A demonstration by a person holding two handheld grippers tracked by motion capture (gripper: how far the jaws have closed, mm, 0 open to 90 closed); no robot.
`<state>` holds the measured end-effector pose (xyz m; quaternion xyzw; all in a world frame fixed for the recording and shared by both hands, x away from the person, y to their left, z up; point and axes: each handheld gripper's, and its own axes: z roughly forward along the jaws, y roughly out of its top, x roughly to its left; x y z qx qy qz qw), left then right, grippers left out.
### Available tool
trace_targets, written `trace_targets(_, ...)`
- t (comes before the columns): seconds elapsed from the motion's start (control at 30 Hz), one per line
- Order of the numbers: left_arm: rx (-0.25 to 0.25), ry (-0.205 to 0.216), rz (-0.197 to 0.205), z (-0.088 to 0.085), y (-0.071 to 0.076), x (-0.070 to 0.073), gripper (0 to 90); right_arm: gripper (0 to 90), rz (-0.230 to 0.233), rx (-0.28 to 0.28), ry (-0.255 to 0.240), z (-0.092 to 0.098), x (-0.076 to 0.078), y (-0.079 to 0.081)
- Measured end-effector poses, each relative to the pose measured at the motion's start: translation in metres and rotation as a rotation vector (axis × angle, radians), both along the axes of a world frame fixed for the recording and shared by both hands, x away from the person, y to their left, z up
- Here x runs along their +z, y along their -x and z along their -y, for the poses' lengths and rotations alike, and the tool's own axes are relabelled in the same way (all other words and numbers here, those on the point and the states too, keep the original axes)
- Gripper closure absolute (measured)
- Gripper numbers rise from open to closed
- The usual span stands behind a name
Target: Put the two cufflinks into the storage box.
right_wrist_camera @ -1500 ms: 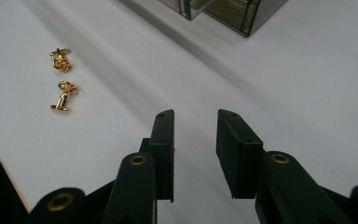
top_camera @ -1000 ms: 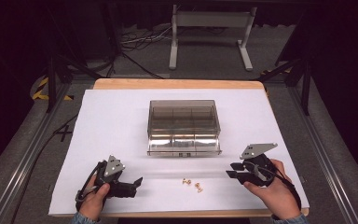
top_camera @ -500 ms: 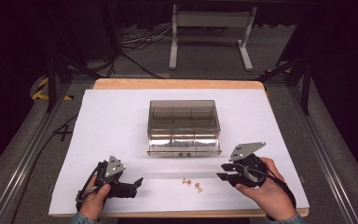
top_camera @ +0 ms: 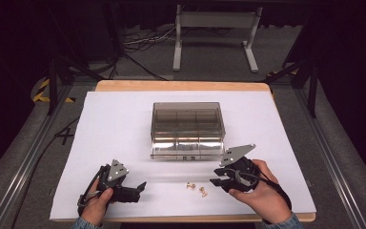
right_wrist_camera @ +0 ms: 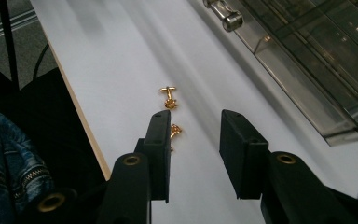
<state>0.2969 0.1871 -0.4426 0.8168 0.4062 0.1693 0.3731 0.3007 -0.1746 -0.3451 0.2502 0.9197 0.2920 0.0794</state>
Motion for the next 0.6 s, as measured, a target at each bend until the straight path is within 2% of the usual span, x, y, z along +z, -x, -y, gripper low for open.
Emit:
trace_targets(0.27,-0.005,0.002,0.002,0.000,0.000,0.000,0.1,64.1,0.010,0.049,-0.024,-0.013,0.001,0.002)
trace_targets(0.6,-0.006,0.001,0.002,0.000,0.000,0.001,0.1,63.2,-0.014,0.092,-0.040,-0.027,-0.003,0.001)
